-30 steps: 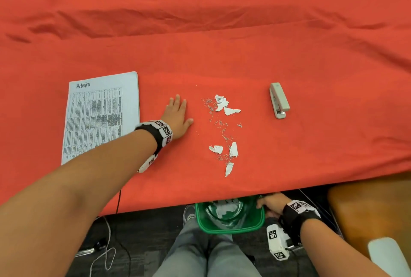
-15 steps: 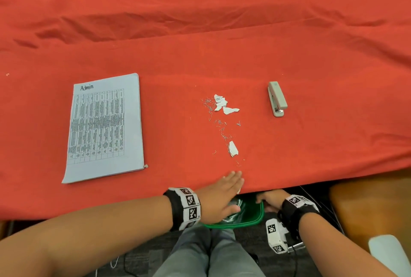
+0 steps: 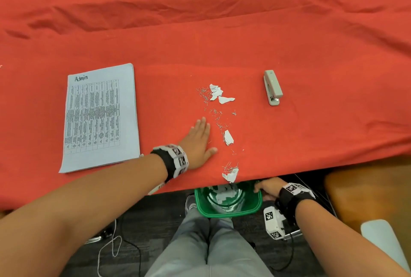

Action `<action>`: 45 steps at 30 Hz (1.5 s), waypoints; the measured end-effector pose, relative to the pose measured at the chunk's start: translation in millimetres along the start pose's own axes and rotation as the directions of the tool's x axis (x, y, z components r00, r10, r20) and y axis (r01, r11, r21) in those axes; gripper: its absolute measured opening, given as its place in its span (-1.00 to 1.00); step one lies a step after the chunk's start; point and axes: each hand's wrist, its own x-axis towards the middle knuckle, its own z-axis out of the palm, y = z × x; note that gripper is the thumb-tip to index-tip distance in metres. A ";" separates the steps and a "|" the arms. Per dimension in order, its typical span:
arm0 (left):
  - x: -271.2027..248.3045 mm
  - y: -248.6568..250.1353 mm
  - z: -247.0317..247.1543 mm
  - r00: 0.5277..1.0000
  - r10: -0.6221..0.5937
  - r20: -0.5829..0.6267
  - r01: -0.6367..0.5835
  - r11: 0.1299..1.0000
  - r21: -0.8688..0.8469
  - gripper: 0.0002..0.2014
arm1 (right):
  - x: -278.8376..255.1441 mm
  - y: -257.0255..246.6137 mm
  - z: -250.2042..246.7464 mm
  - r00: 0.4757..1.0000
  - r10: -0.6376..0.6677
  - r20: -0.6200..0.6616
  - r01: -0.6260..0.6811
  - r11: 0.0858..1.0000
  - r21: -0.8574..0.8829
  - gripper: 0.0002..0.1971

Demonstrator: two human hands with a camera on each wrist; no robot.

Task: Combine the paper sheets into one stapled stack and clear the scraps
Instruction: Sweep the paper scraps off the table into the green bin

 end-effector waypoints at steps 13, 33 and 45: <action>-67.9 75.9 37.0 0.891 0.418 0.178 -0.416 0.908 -0.055 -0.48 | -0.7 1.6 -0.9 1.000 -0.017 0.005 0.017 1.000 0.005 -0.88; -6.9 48.0 17.3 0.969 0.245 0.023 -0.245 0.969 0.002 -0.25 | 13.1 14.1 -3.9 0.997 -0.064 0.030 0.064 0.998 0.004 -0.77; -44.4 75.4 21.6 0.917 0.399 0.025 -0.395 0.914 -0.094 -0.58 | 13.8 15.4 -6.0 0.996 -0.067 0.053 0.068 0.998 -0.010 -0.65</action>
